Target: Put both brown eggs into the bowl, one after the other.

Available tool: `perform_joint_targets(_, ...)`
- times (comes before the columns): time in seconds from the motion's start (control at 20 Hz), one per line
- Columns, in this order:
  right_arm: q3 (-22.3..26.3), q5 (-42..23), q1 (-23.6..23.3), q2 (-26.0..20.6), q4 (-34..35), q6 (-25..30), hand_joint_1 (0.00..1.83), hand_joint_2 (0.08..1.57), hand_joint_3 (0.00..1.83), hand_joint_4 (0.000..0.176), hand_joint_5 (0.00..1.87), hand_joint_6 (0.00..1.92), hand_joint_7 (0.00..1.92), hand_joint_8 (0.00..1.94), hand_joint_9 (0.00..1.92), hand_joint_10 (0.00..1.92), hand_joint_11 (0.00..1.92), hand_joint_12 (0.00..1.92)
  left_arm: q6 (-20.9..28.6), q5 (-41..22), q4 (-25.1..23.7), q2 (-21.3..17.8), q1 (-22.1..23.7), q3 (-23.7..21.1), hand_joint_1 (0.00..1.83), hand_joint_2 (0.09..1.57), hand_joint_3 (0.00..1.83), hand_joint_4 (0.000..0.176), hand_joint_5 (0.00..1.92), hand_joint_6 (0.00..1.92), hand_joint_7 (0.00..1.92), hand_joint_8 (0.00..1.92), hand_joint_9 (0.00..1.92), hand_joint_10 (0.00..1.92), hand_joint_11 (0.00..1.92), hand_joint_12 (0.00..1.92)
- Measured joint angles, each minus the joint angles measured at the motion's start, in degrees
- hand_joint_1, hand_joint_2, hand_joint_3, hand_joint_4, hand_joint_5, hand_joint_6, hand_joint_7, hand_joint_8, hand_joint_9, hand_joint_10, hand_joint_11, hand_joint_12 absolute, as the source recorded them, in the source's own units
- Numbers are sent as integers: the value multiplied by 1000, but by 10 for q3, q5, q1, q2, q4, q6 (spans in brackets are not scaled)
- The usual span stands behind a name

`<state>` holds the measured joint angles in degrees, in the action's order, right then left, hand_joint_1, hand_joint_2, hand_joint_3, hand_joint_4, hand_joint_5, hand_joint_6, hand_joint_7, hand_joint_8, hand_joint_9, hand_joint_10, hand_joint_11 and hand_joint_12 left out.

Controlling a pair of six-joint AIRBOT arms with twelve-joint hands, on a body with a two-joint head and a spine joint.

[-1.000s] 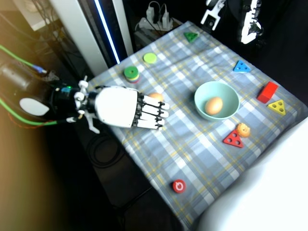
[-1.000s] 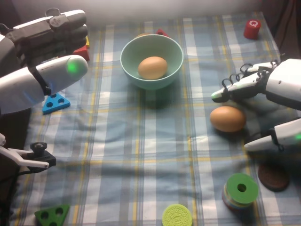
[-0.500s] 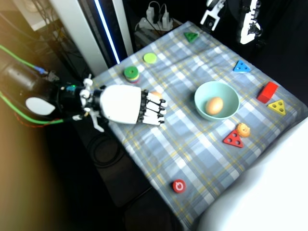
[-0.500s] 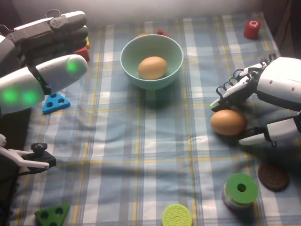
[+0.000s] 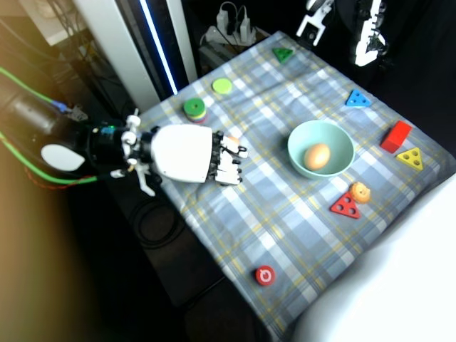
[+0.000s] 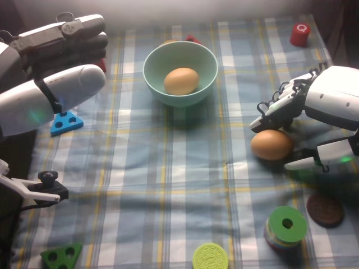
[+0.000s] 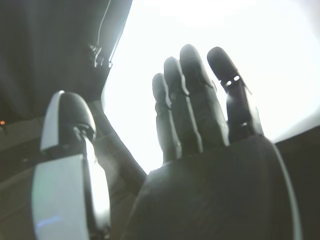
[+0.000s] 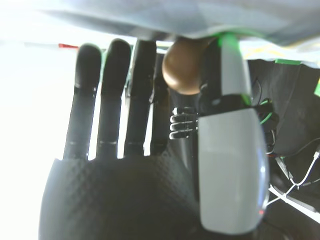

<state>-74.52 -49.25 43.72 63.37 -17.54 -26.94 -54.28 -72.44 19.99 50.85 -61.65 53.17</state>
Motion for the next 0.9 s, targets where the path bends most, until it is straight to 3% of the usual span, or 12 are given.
perform_joint_targets(0.1, -1, 0, 0, 1, 0, 0, 1084, 919, 0, 0, 914, 2, 949, 627, 781, 1099, 607, 1482, 0, 0, 1, 0, 0, 2, 771, 973, 0, 0, 596, 0, 642, 3, 600, 5, 70, 1220)
perform_joint_targets(0.15, -2, 0, 0, 2, 0, 0, 1094, 907, 0, 0, 926, 3, 967, 557, 804, 1019, 613, 1447, 1, 0, 0, 0, 0, 3, 778, 972, 0, 0, 596, 0, 640, 1, 595, 2, 62, 1217)
perform_joint_targets(0.25, -2, 0, 0, 3, 0, 0, 1099, 898, 0, 0, 893, 0, 977, 516, 799, 1051, 624, 1490, 1, 0, 2, 0, 0, 4, 769, 976, 1, 4, 595, 0, 640, 1, 598, 3, 66, 1216)
perform_joint_targets(0.3, -2, 0, 0, 3, 0, 0, 1115, 892, 0, 0, 877, 4, 990, 336, 819, 849, 601, 1367, 1, 0, 2, 1, 0, 4, 781, 972, 0, 0, 597, 1, 642, 1, 597, 2, 65, 1215)
perform_joint_targets(0.35, -2, -1, 0, 4, 0, 0, 1115, 892, 0, 0, 877, 4, 990, 336, 819, 849, 601, 1367, 1, 0, 2, 1, 0, 4, 781, 972, 0, 0, 597, 1, 642, 1, 597, 2, 65, 1215)
perform_joint_targets(0.45, -3, 1, -5, 6, -4, 0, 1099, 892, 0, 0, 875, 0, 1053, 128, 862, 692, 602, 1308, 2, 0, 2, 1, 0, 4, 787, 969, 0, 0, 596, 0, 638, 0, 596, 2, 59, 1239)
perform_joint_targets(0.5, -3, 3, -7, 8, -9, 0, 1132, 893, 0, 0, 870, 0, 1066, 67, 868, 612, 564, 1295, 2, 1, 2, 1, 0, 4, 791, 972, 1, 0, 598, 1, 638, 0, 596, 1, 56, 1243)
perform_joint_targets(0.65, -4, 5, -13, 11, -18, 0, 1216, 933, 0, 0, 937, 6, 1116, 12, 980, 296, 627, 1023, 2, 0, 2, 1, 0, 4, 789, 967, 0, 0, 602, 1, 637, 0, 591, 0, 57, 1220)
perform_joint_targets(0.7, -4, 5, -13, 11, -18, 0, 1350, 983, 7, 0, 974, 1, 1203, 469, 1045, 285, 652, 1104, 2, 0, 2, 2, 0, 4, 809, 965, 0, 0, 610, 4, 645, 3, 602, 5, 71, 1222)
perform_joint_targets(0.75, -4, 5, -14, 11, -17, 1, 1265, 1072, 0, 0, 1021, 722, 1126, 899, 1081, 453, 699, 1227, 2, 0, 3, 4, 0, 4, 792, 973, 2, 0, 603, 0, 642, 2, 603, 4, 67, 1215)
perform_joint_targets(0.9, -5, 6, -14, 12, -18, 2, 1258, 1069, 0, 0, 1048, 736, 1125, 895, 1092, 535, 733, 1204, 2, 4, 2, 5, 0, 4, 783, 970, 0, 0, 601, 0, 639, 0, 602, 3, 73, 1189)
